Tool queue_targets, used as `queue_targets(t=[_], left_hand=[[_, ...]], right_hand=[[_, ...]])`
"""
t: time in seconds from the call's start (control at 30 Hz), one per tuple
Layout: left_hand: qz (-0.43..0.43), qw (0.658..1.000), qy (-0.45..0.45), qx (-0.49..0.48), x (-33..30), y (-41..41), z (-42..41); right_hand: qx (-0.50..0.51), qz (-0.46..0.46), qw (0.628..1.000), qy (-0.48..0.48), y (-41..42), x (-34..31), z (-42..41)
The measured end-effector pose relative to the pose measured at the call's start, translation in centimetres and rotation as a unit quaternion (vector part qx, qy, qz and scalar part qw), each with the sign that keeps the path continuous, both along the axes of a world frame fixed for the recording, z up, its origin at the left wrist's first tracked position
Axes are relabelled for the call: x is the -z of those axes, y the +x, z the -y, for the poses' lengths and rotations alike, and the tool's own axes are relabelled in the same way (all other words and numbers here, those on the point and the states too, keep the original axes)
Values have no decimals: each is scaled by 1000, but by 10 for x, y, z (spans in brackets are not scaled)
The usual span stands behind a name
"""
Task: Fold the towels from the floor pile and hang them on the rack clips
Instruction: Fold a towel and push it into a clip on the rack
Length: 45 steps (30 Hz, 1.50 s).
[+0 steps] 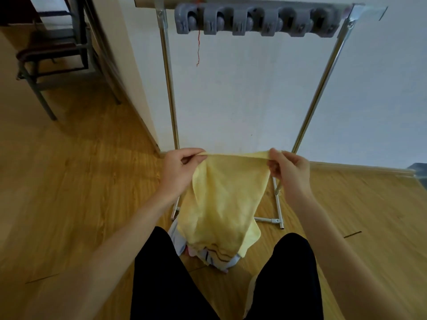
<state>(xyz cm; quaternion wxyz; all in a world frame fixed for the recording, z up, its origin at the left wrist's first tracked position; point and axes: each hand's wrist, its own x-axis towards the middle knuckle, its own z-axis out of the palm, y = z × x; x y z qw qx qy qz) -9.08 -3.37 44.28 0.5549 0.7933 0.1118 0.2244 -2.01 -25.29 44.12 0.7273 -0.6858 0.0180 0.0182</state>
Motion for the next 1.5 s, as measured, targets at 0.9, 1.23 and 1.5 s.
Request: queue_targets(t=[0.9,1.23,1.5], left_hand=[[-1,991,-119,-63,-36,1,24],[-1,990,-116,-79,-36,-3,34],[14,990,-111,-90,-34,-1,38]], right_hand=[[-63,379,866,-322,-57,89,-22],[-194,339,873,-291,-69,99,-38],[-175,264,930,-184,-80,88,-49]])
